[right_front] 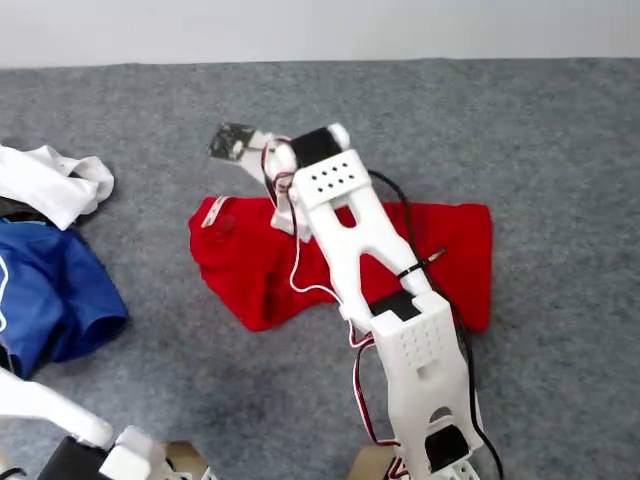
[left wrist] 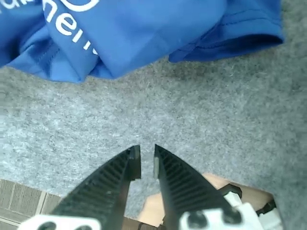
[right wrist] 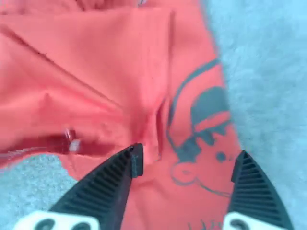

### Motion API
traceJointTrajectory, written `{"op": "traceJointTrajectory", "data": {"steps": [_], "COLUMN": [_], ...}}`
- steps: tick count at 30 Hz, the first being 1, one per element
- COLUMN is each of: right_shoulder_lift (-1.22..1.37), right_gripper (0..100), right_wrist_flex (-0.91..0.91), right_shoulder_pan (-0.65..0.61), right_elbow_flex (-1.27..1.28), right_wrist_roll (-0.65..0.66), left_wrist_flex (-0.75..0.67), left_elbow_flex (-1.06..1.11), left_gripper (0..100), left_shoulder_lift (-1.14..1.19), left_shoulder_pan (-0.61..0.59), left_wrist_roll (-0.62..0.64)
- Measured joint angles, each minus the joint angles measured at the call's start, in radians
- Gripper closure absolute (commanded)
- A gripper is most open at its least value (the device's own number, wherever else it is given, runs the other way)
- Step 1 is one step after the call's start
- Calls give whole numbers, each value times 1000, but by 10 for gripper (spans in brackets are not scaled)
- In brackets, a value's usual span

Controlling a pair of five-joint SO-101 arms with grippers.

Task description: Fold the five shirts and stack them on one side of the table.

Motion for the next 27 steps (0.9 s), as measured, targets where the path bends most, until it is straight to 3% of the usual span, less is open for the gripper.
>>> {"op": "traceJointTrajectory", "data": {"steps": [7,11,15,23,27], "right_shoulder_lift": [0,-14,-135,-502,-611], "right_gripper": [701,783,848,827,748], "right_wrist_flex": [69,72,72,72,31], "right_shoulder_pan": [-28,-64,-117,-187,-224], "right_elbow_flex": [-157,-130,61,594,836], "right_wrist_roll": [-40,-43,-43,-28,11], "left_wrist_flex": [-17,-26,-26,-52,-109], "left_elbow_flex": [9,9,9,9,9], "left_gripper": [945,945,945,945,945], "left_shoulder_lift": [0,0,0,0,0], "left_shoulder_pan": [0,0,0,-6,-58], "left_wrist_roll": [0,0,0,0,0]}}
